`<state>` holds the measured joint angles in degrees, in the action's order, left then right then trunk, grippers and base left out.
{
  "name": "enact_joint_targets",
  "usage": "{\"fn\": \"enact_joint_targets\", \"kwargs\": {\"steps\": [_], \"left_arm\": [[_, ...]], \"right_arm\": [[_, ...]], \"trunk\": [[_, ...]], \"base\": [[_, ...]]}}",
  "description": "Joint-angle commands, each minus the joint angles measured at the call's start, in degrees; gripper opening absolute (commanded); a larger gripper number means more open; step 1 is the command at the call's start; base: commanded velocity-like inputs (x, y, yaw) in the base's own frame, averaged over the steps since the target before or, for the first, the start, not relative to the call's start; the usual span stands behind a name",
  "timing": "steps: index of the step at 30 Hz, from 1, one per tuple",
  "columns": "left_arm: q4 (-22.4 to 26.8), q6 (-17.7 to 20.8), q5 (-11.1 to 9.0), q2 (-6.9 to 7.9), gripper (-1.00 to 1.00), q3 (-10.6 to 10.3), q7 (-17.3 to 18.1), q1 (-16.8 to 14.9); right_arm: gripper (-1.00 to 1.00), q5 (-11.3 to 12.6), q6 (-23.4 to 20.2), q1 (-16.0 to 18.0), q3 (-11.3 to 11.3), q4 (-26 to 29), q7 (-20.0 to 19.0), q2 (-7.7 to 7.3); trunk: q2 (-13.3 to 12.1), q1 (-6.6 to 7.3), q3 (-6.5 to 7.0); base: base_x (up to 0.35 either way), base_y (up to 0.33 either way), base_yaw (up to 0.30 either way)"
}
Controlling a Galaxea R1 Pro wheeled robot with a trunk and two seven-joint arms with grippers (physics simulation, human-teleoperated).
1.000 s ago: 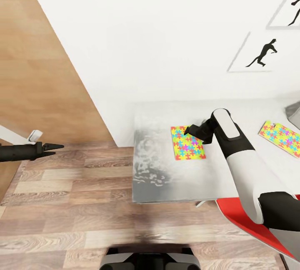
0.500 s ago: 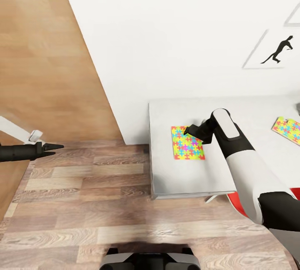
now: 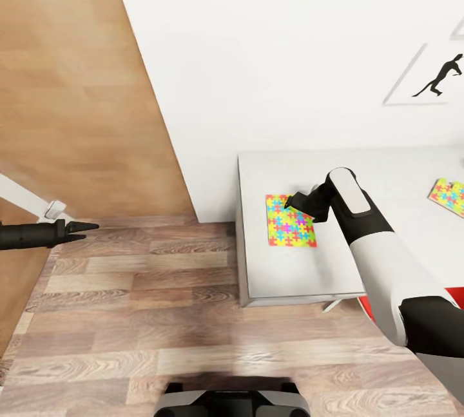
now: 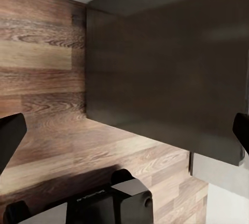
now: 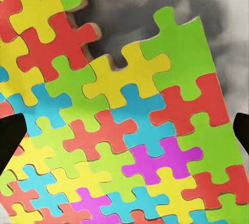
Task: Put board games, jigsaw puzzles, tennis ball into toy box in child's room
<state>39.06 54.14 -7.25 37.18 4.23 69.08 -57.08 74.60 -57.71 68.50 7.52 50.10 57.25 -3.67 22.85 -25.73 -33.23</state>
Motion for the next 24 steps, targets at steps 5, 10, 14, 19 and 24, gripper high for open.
{"fn": "enact_joint_targets", "kwargs": {"steps": [5, 10, 14, 19, 24], "left_arm": [[-0.03, 0.35, -0.13, 0.0, 1.0, -0.01, 0.09, -0.05], [-0.03, 0.35, -0.13, 0.0, 1.0, -0.01, 0.09, -0.05], [-0.03, 0.37, -0.13, 0.0, 1.0, 0.02, 0.09, -0.05], [-0.03, 0.36, -0.18, 0.0, 1.0, 0.04, 0.09, -0.05], [-0.03, 0.4, -0.2, 0.0, 1.0, 0.0, 0.09, -0.05]], "right_arm": [[1.0, 1.34, 0.06, 0.01, 0.22, -2.25, 0.49, -0.11], [1.0, 1.34, 0.06, -0.02, 0.22, -2.28, 0.49, 0.1], [1.0, 1.34, 0.06, -0.03, 0.22, -2.27, 0.49, 0.08], [1.0, 1.34, 0.06, -0.03, 0.22, -2.28, 0.49, 0.05], [1.0, 1.34, 0.06, -0.03, 0.22, -2.28, 0.49, -0.04]], "trunk": [[0.07, -0.05, -0.09], [0.07, -0.05, -0.09], [0.07, -0.05, -0.09], [0.07, -0.05, -0.09], [0.07, -0.05, -0.09]], "base": [[-0.001, 0.146, 0.0], [0.0, 0.185, 0.0], [0.0, 0.131, 0.0], [0.0, 0.129, 0.0], [0.0, 0.224, 0.0]]}}
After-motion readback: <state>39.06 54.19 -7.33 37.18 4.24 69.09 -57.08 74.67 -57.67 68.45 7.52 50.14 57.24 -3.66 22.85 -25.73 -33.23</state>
